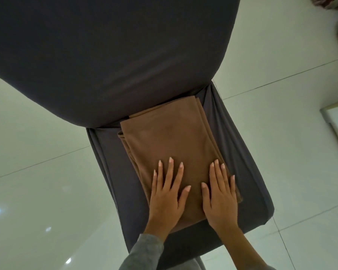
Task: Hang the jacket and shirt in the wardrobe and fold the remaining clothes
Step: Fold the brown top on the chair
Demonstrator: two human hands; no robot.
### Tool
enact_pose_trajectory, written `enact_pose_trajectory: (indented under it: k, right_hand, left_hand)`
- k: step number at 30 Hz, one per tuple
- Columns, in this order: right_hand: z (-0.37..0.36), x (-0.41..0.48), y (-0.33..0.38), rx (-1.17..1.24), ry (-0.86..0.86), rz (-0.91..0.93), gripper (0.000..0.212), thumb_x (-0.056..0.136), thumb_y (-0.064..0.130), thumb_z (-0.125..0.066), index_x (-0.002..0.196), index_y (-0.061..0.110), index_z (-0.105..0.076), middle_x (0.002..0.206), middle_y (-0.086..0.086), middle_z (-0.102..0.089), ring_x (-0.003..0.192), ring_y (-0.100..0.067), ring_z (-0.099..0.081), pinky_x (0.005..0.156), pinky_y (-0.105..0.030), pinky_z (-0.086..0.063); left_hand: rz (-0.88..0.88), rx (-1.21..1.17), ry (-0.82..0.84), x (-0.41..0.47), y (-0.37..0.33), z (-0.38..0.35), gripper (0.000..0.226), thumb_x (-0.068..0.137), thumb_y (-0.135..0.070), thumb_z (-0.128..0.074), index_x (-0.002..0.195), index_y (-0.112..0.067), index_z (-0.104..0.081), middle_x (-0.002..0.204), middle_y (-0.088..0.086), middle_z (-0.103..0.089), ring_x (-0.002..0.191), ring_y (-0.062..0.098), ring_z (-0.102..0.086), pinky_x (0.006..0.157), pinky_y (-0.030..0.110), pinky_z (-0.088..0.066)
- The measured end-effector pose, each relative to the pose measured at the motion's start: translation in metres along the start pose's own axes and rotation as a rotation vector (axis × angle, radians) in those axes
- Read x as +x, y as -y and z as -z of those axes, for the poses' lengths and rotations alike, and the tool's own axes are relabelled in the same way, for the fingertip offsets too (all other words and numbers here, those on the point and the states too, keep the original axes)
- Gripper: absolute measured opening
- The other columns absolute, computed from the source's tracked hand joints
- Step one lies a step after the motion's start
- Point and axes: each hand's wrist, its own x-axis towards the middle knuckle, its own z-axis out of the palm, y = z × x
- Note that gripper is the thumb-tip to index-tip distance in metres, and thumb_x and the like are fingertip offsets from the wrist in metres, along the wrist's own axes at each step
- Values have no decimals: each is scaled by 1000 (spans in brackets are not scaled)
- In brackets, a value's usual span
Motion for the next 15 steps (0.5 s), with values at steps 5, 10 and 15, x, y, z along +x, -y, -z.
enact_pose_trajectory:
  k: [5,10,15]
  right_hand:
    - [-2,-15,-12,71,-57,-123,61,98,52,-11,148,17,-11,154,4,-12,143,-17,-12,117,-24,11]
    - [5,-29,-12,339,-111,-358,58,98,40,-36,148,16,-19,156,3,-16,143,-16,-4,116,-36,-4]
    - [21,-38,0,291,-224,-566,47,90,30,-59,131,12,-47,133,-12,-50,125,-33,-43,109,-50,-26]
  left_hand:
    - [-3,61,13,-9,21,0,64,98,-57,-19,151,-22,-11,159,7,-8,146,28,-3,119,38,-1]
    - [56,80,26,-15,37,4,67,97,-59,-14,151,-17,-14,158,11,-8,146,30,0,118,43,-3]
    - [77,139,60,-19,40,15,71,96,-59,-16,149,-13,-16,156,16,-10,143,37,-3,111,56,-6]
